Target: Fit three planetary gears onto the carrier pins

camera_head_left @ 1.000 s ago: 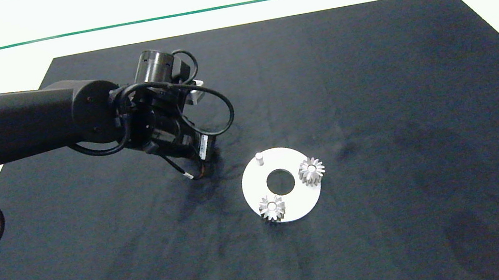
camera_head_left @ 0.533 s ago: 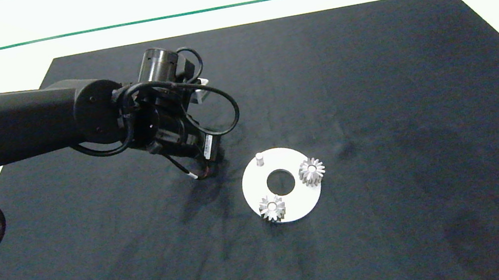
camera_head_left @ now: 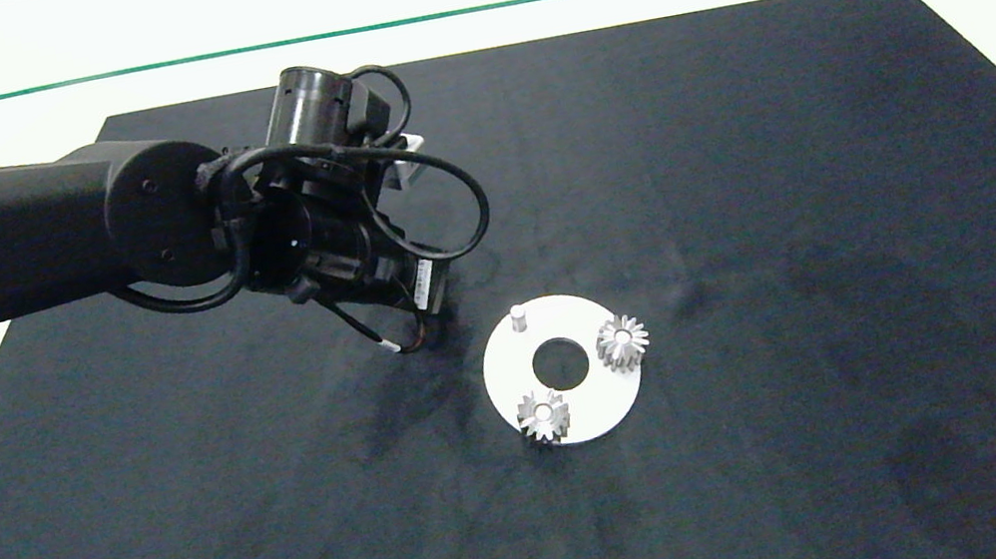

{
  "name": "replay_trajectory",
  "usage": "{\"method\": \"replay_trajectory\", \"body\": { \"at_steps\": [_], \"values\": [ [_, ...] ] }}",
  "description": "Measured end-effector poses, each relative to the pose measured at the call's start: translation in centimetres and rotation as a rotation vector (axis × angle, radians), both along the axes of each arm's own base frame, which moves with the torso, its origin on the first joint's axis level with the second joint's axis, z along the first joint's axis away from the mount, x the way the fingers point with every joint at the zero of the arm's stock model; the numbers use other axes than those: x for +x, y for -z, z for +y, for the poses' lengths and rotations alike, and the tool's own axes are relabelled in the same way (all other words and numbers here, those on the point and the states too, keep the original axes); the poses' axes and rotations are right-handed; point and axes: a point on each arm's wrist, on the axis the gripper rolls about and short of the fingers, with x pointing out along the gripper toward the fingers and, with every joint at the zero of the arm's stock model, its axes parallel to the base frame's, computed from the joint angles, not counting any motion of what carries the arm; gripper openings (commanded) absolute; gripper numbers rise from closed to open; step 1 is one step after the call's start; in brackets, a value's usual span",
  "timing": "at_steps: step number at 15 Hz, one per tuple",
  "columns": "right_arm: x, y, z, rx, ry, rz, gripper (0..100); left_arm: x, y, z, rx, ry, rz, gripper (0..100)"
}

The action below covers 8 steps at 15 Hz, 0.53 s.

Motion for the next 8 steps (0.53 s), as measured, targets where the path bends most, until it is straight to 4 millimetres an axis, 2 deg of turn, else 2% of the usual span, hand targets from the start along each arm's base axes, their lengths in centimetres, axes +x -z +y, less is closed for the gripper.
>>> {"method": "replay_trajectory", "body": {
  "at_steps": [5,8],
  "values": [
    [0.0,0.0,0.0,0.000,-0.001,0.000,100,-5.3,0.5,-3.8,0.065,0.141,0.009,10],
    [0.0,0.0,0.0,0.000,0.000,0.000,100,-5.8,0.4,-4.9,0.092,0.192,-0.011,10]
  ]
}}
